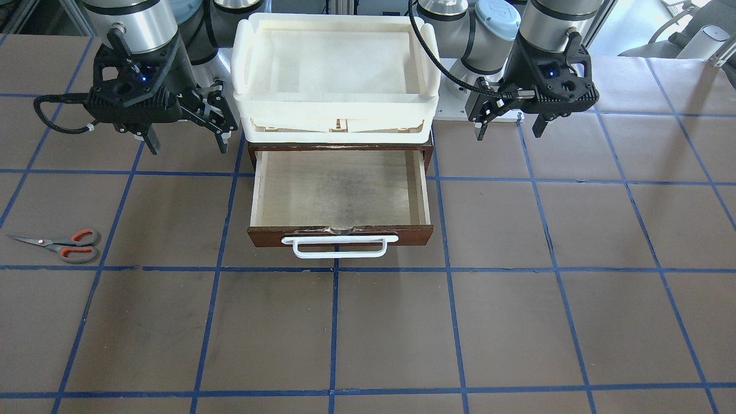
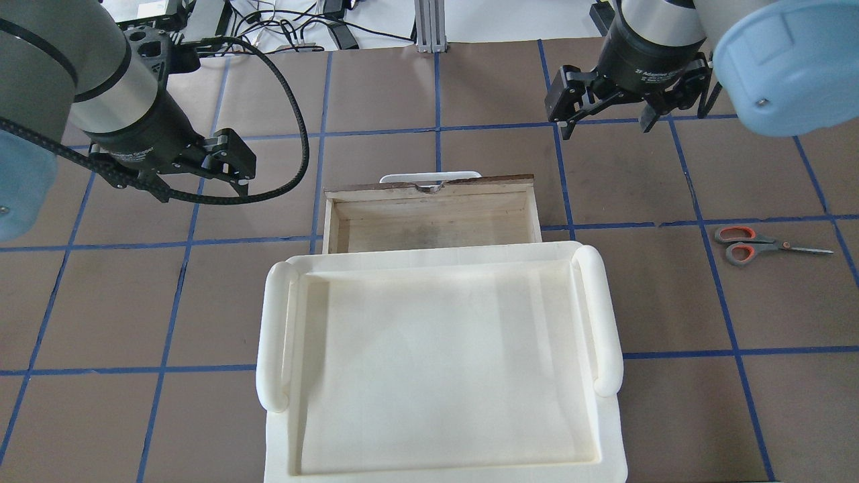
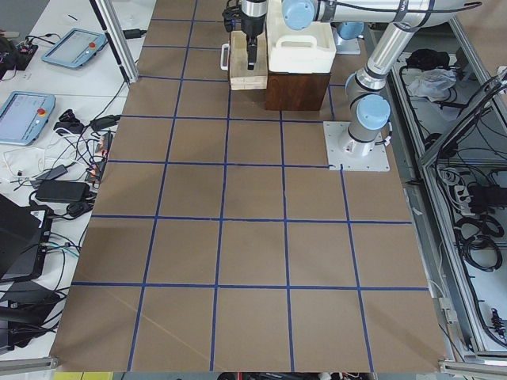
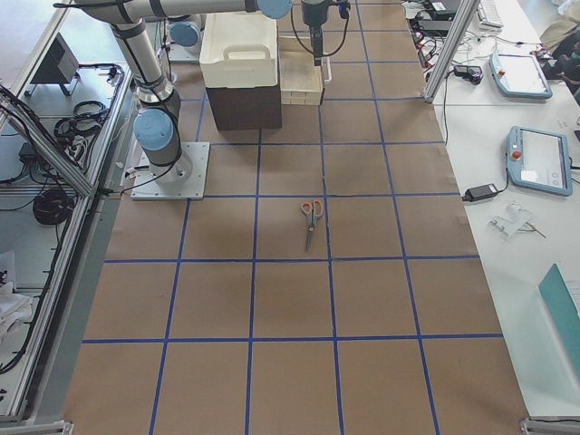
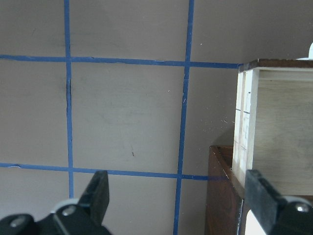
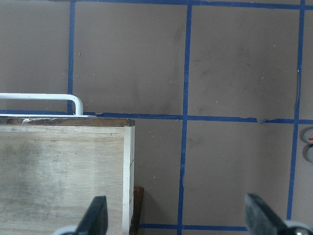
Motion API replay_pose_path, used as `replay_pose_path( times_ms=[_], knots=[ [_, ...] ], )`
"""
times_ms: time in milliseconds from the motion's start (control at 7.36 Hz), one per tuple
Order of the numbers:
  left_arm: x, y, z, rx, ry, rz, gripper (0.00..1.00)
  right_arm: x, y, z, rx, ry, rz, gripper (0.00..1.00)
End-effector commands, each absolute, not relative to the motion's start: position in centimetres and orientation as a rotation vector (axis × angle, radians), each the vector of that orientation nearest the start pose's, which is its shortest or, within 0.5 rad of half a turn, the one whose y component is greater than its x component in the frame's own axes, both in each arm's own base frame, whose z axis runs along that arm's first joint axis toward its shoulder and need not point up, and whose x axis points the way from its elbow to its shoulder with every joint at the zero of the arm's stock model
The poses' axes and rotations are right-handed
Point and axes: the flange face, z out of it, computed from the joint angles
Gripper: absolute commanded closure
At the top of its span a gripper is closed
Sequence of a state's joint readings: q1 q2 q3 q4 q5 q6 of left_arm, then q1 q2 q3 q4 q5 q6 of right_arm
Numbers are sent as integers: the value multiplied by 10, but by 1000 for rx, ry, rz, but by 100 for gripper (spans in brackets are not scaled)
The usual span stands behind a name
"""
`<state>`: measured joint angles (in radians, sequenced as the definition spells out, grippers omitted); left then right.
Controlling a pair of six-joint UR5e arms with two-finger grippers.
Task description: Put scissors in drawer and close it
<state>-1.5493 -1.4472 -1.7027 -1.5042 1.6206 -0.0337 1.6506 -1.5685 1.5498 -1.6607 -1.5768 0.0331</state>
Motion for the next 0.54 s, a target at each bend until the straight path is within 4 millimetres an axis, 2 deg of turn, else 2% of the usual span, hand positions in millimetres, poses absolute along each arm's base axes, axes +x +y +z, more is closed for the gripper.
replay_pose_path(
  times_ms=[0, 272, 408],
  knots=[
    [-118, -446, 491, -93, 3090, -102, 0, 172, -491, 507, -74, 3136, -171, 0],
    [-118, -446, 490, -90, 3090, -100, 0, 171, -492, 504, -110, 3136, -164, 0],
    [-118, -445, 490, -90, 3090, -95, 0, 170, -496, 499, -182, 3136, -154, 0]
  ],
)
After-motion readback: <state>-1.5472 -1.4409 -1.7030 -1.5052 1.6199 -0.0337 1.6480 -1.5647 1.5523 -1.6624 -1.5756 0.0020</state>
